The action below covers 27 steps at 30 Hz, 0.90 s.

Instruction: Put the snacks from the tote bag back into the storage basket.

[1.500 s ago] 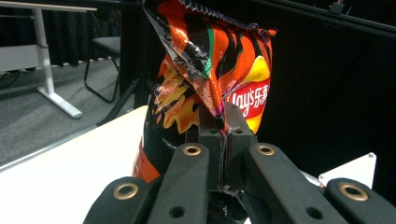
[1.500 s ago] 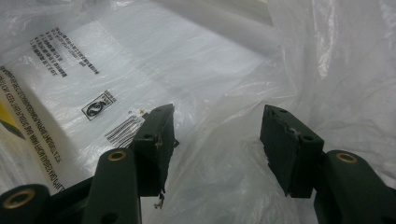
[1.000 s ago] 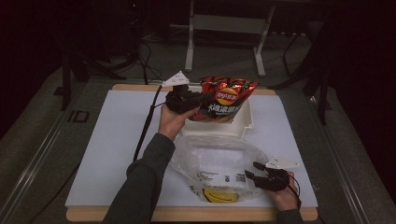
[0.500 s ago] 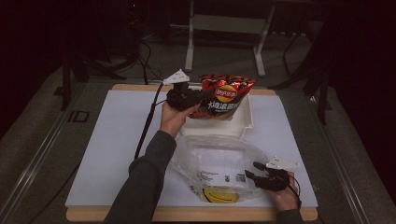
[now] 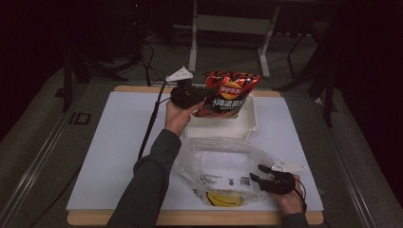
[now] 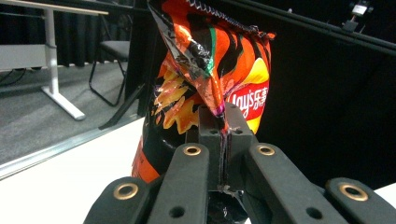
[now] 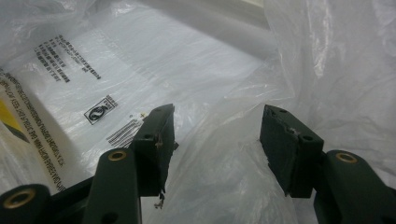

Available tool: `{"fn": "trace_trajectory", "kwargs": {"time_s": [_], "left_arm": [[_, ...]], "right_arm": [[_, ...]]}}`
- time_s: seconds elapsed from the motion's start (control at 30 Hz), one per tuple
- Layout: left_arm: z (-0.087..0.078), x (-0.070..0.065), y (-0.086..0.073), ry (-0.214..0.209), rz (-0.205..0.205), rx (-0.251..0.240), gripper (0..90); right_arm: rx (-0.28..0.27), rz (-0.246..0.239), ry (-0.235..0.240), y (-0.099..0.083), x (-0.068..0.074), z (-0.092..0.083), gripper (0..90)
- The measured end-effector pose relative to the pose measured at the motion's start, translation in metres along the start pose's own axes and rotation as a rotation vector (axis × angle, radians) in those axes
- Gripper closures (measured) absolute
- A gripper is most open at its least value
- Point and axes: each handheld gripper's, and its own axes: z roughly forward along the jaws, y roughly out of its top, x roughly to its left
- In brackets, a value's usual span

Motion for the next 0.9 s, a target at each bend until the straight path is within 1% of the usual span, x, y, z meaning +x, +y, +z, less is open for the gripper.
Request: {"fn": "trace_trajectory", "kwargs": {"time_s": [0.1, 0.33, 0.47, 0.5, 0.57, 0.63, 0.67, 0.8, 0.9], "left_arm": [[0.001, 0.004, -0.001, 0.004, -0.008, -0.002, 89.1], [0.005, 0.009, -0.001, 0.017, -0.008, 0.007, 89.1], [0.007, 0.013, -0.001, 0.021, -0.015, -0.001, 89.1], [0.008, 0.015, -0.002, 0.024, -0.022, -0.003, 89.1], [0.010, 0.017, -0.003, 0.032, -0.020, 0.003, 89.2], [0.010, 0.017, -0.003, 0.032, -0.020, 0.003, 89.2], [0.014, 0.021, -0.006, 0.042, -0.026, 0.005, 89.2], [0.018, 0.027, -0.010, 0.051, -0.028, 0.013, 89.2], [0.021, 0.031, -0.013, 0.060, -0.037, 0.019, 89.2]], "right_arm": [[0.000, 0.002, 0.001, 0.000, 0.000, 0.000, 44.7], [-0.003, 0.004, 0.004, 0.000, 0.000, 0.000, 44.6], [-0.003, 0.003, 0.004, 0.000, -0.001, 0.000, 44.6], [-0.004, 0.003, 0.004, 0.000, -0.001, 0.000, 44.6], [-0.004, 0.004, 0.004, 0.000, -0.001, 0.000, 44.6], [-0.004, 0.003, 0.005, 0.000, -0.001, 0.000, 44.6], [-0.006, 0.005, 0.005, 0.000, -0.001, -0.001, 44.6], [-0.006, 0.005, 0.006, 0.000, -0.001, -0.001, 44.6], [-0.006, 0.010, 0.007, 0.000, -0.001, -0.001, 44.5]]}}
